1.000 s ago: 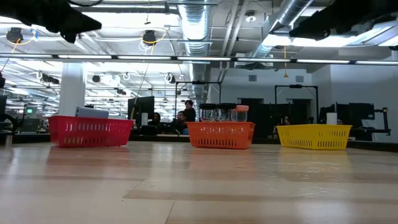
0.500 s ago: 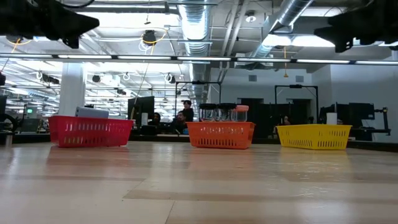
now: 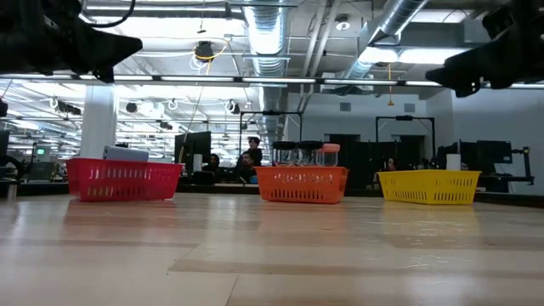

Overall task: Pick & Place Office items
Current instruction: Return to Home Position

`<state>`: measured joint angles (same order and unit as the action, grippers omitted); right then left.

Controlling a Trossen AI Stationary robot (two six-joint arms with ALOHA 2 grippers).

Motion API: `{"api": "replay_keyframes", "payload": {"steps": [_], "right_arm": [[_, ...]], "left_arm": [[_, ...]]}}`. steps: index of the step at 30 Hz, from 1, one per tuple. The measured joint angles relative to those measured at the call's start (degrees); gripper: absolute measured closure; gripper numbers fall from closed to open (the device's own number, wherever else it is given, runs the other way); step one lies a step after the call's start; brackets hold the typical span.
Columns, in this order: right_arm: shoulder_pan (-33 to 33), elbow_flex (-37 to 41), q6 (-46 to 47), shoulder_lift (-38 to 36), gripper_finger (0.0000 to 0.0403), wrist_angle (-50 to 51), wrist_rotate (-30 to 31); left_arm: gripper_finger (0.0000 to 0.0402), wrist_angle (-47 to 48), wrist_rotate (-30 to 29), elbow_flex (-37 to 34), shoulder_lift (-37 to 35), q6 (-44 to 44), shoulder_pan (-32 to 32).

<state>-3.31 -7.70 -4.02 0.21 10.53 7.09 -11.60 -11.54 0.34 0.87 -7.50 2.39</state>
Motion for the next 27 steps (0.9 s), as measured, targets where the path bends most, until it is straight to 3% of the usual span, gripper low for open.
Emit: {"api": "replay_keyframes", "payload": {"steps": [7, 22, 27], "right_arm": [[0.02, 3.15, -0.11, 0.00, 0.0159, -3.89, 0.12], [-0.09, 6.29, 1.09, 0.11, 0.0159, -9.80, -0.41], [-0.09, 6.29, 5.40, 0.11, 0.0159, -9.80, -0.41]], "left_arm": [[0.0400, -0.06, 4.01, 0.00, 0.41, 0.41, 0.00], [0.0400, -0.05, 4.00, 0.00, 0.40, 3.88, 0.00], [0.0400, -0.05, 3.98, 0.00, 0.40, 3.89, 0.00]]}}
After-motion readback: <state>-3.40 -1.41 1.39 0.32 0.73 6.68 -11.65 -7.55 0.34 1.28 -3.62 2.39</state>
